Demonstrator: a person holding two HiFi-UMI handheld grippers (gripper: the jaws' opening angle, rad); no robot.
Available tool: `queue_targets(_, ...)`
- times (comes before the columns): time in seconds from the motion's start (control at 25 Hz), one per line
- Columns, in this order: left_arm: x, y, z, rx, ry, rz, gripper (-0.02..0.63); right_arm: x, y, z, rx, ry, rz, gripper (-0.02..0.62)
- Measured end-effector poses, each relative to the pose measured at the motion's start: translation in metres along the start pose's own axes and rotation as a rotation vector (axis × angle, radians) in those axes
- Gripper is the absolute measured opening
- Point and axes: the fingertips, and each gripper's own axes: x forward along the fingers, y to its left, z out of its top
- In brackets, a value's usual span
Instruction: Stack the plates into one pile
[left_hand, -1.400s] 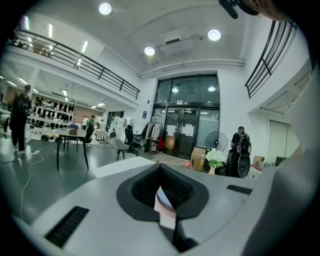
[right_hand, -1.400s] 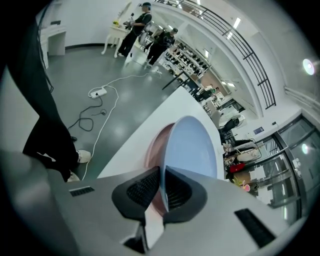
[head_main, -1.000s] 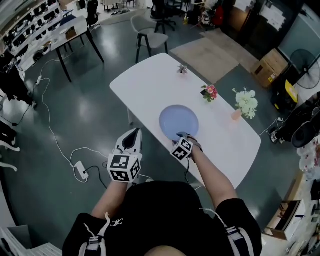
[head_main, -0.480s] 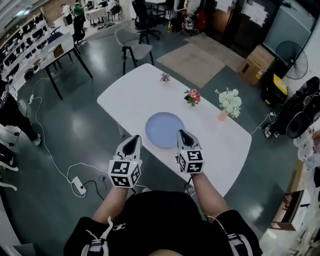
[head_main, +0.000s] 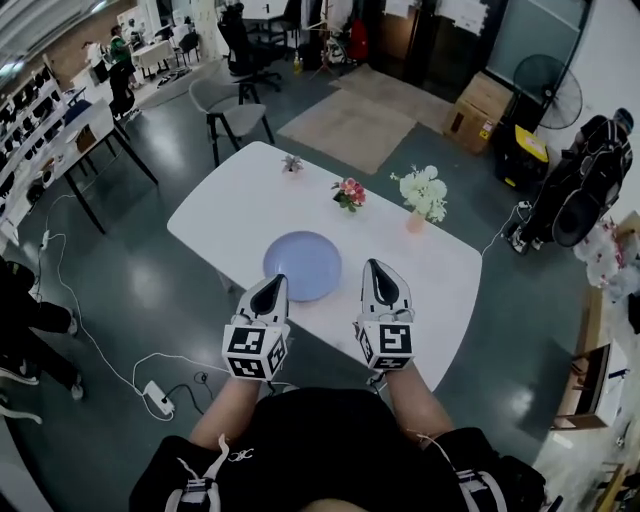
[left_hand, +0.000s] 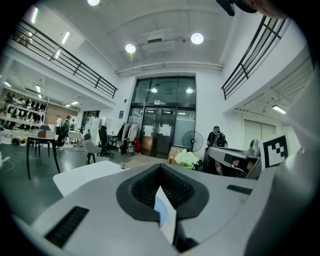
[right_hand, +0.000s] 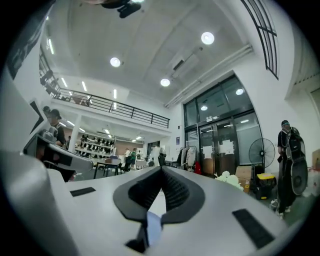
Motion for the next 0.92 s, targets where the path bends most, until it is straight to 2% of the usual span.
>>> queue_targets(0.92,0.012,-0.031,0.003,0.037,-0.006,-0.010,0.012,-0.007,-0.028,-0.006,0.057,0.013,-0.015,0.014)
